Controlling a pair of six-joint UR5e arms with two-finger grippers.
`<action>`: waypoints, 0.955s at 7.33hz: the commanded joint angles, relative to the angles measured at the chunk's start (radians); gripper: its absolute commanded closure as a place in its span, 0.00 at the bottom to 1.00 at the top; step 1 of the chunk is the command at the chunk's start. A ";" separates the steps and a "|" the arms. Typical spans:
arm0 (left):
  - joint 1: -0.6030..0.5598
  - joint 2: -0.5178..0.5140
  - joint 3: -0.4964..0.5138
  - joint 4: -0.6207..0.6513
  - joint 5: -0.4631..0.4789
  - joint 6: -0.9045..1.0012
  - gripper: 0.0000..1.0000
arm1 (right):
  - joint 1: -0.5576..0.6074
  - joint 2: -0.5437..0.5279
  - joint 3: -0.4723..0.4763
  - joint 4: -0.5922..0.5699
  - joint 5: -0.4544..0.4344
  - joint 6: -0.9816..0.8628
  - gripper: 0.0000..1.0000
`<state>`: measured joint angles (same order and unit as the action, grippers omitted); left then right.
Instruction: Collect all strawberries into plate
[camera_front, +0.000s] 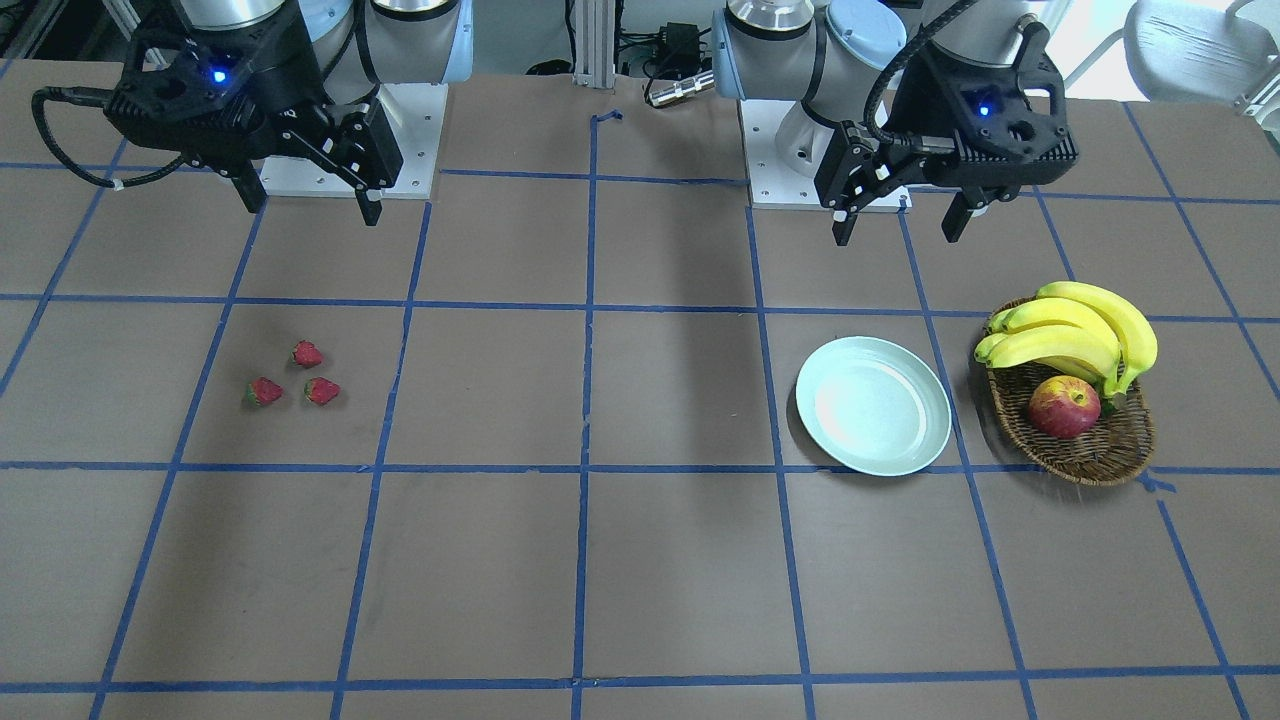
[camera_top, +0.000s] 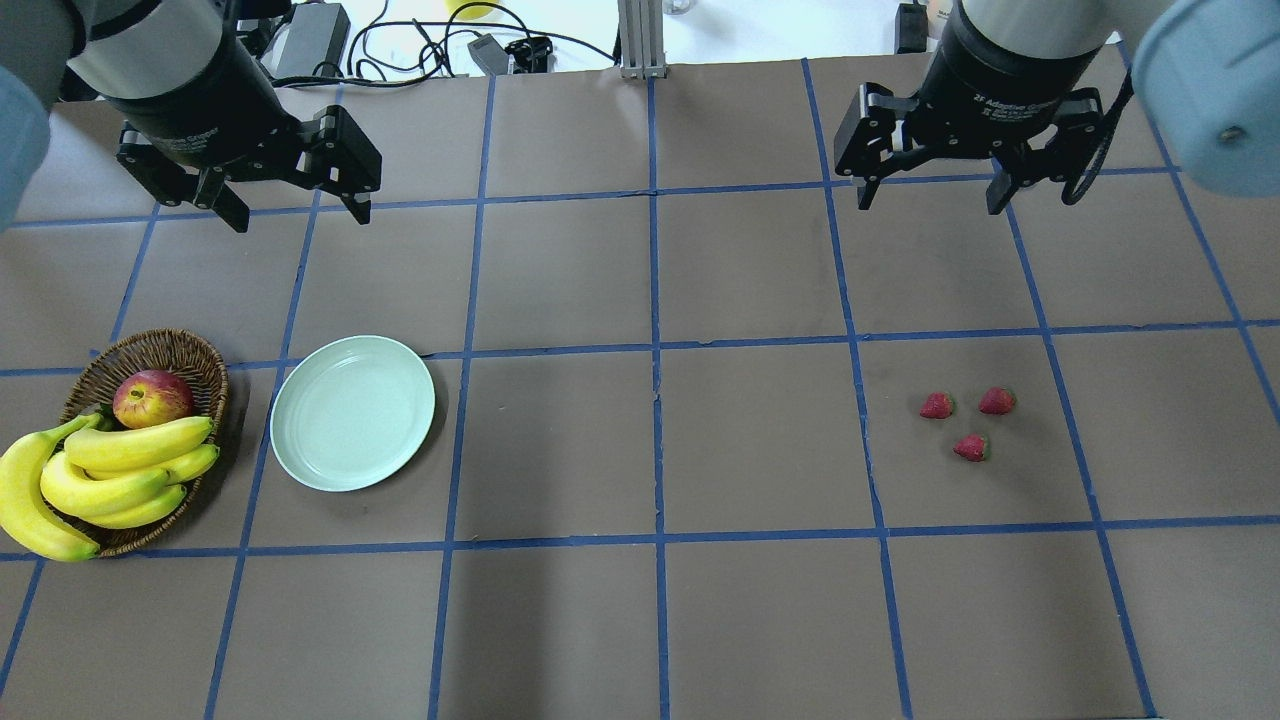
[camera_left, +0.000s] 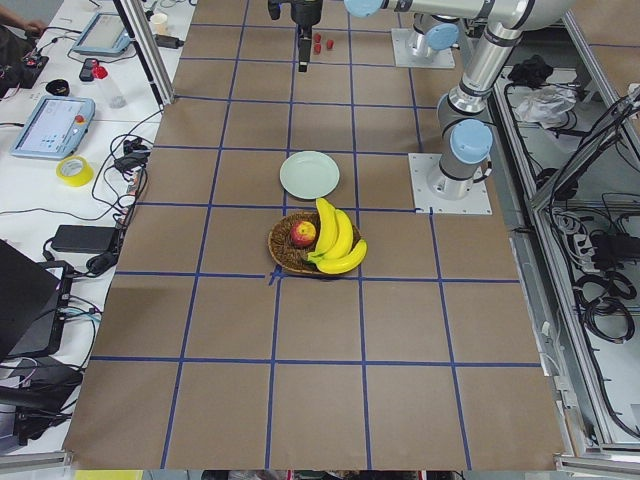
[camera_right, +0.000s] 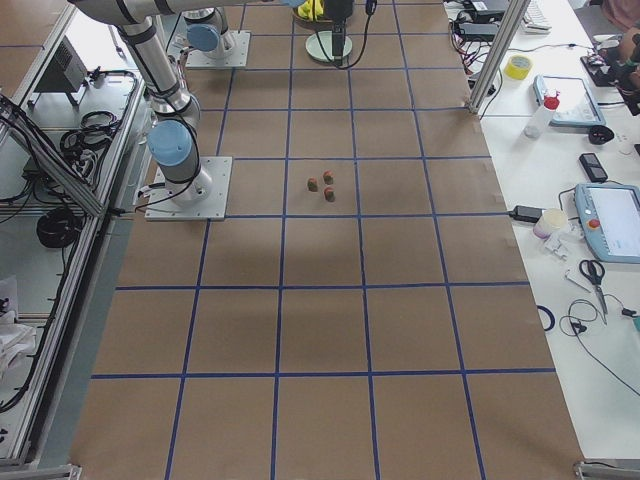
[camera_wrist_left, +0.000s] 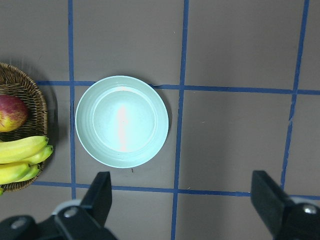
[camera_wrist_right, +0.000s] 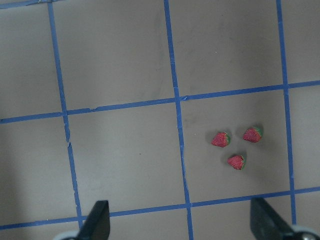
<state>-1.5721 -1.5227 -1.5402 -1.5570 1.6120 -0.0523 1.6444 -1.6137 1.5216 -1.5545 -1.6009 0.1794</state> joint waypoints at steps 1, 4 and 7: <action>-0.002 0.001 -0.001 0.000 0.000 0.000 0.00 | -0.002 0.000 0.003 0.001 -0.013 -0.006 0.00; -0.003 0.001 -0.003 0.000 0.000 -0.001 0.00 | -0.002 0.000 0.003 -0.001 -0.013 -0.006 0.00; -0.003 0.002 -0.004 0.000 0.000 0.000 0.00 | -0.003 0.000 0.006 -0.001 -0.005 -0.011 0.00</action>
<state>-1.5753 -1.5205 -1.5436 -1.5570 1.6122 -0.0523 1.6419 -1.6138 1.5270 -1.5554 -1.6087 0.1703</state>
